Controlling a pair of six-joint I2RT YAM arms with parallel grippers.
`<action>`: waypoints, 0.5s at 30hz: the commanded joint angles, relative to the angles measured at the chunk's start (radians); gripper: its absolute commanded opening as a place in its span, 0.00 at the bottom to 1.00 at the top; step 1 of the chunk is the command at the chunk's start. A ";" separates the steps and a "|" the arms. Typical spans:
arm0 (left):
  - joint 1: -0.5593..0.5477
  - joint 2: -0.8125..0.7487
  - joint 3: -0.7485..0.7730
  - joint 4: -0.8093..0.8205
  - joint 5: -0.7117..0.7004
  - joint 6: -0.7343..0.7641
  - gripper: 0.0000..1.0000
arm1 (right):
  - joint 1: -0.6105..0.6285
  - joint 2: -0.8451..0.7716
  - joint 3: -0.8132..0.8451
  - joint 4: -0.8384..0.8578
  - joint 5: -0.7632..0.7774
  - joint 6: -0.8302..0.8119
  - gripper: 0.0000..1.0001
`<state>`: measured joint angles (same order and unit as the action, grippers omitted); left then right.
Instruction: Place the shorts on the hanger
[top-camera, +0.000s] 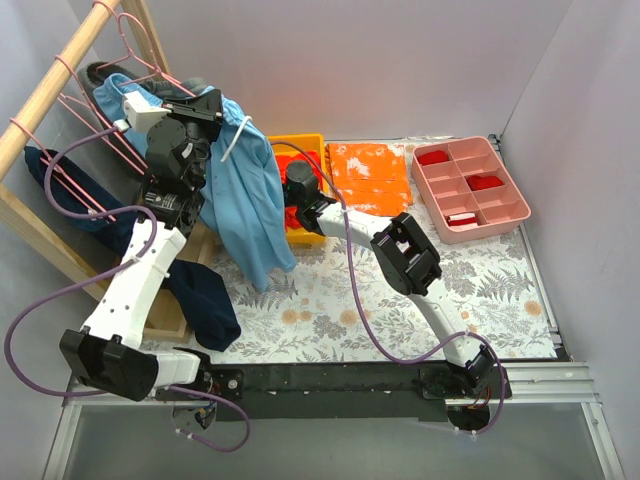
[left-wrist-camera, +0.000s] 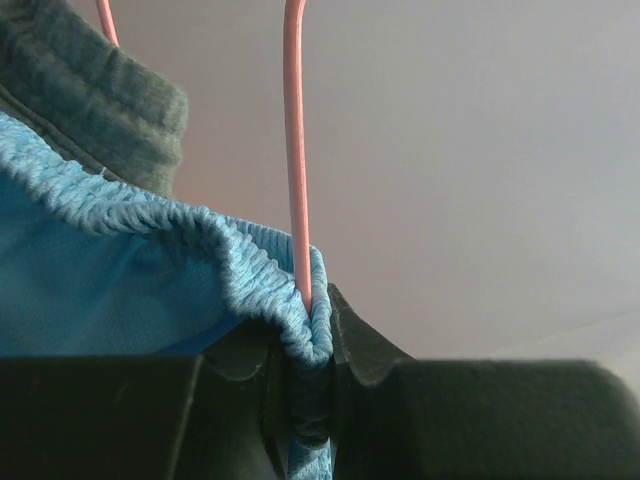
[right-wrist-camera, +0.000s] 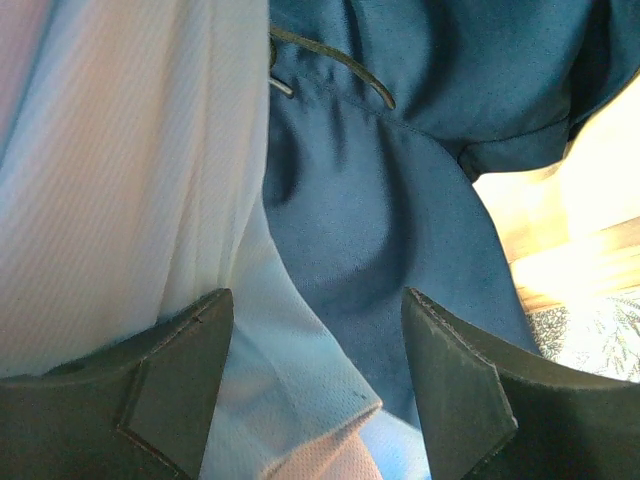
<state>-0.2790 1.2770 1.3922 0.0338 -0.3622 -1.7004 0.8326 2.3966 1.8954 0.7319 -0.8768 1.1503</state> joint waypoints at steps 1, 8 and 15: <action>0.044 -0.005 0.059 0.058 0.034 0.015 0.00 | -0.004 0.012 0.044 0.037 -0.021 0.005 0.76; 0.087 0.021 0.106 0.058 0.011 0.035 0.00 | -0.004 0.019 0.042 0.038 -0.021 0.009 0.76; 0.133 0.042 0.137 0.055 0.022 0.025 0.00 | -0.007 0.006 0.005 0.043 -0.025 0.008 0.75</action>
<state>-0.1841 1.3243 1.4620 0.0292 -0.3389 -1.7103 0.8314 2.4199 1.8954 0.7292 -0.8734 1.1568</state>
